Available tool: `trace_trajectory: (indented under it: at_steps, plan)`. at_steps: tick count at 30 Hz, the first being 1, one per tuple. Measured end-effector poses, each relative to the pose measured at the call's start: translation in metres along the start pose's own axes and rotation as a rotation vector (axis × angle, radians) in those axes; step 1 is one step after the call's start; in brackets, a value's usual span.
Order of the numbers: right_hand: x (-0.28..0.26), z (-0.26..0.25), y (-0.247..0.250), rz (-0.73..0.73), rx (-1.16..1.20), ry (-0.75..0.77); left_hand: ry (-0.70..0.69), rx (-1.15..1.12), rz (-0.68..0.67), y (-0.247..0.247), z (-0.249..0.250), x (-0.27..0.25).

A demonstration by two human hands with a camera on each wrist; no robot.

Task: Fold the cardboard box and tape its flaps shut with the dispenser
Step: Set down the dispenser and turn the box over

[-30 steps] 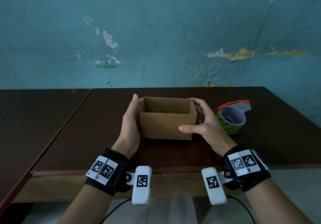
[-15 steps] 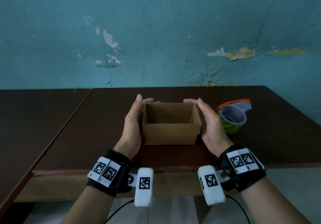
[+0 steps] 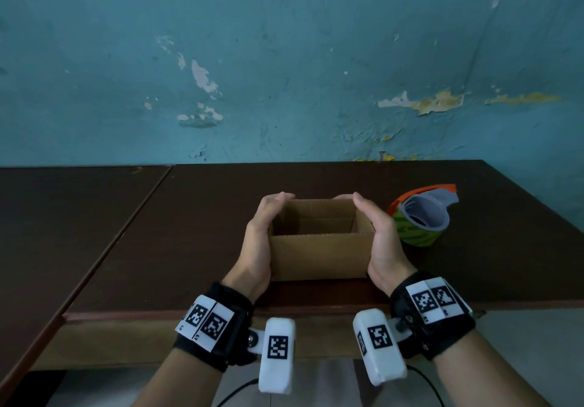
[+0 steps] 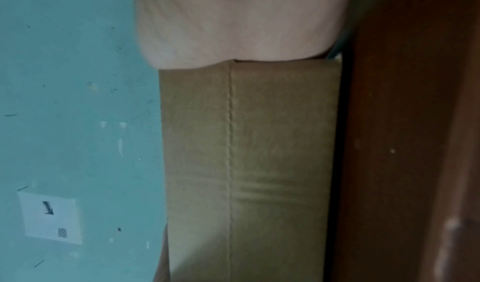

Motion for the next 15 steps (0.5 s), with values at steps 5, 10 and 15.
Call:
trace_trajectory:
  at_steps: [5,10,15]
  plan:
    - [-0.002,-0.001,-0.001,0.000,-0.017,-0.001,0.015,0.021,-0.019,0.001,-0.001,0.000]
    - [0.001,0.000,-0.001,-0.005,-0.018,-0.009,0.042,0.042,-0.017,0.001,-0.001,0.001]
    - [0.002,-0.007,0.002,0.028,0.042,0.030,0.051,0.033,0.016,0.010,0.004,0.006]
Point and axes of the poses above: each hand's wrist, its own x-axis towards the middle knuckle, its own y-axis out of the back of the hand, z = x × y, the point moved 7 cm from there along x, towards the middle knuckle, and after that the axes turned 14 degrees about y, right-handed, at the moved point
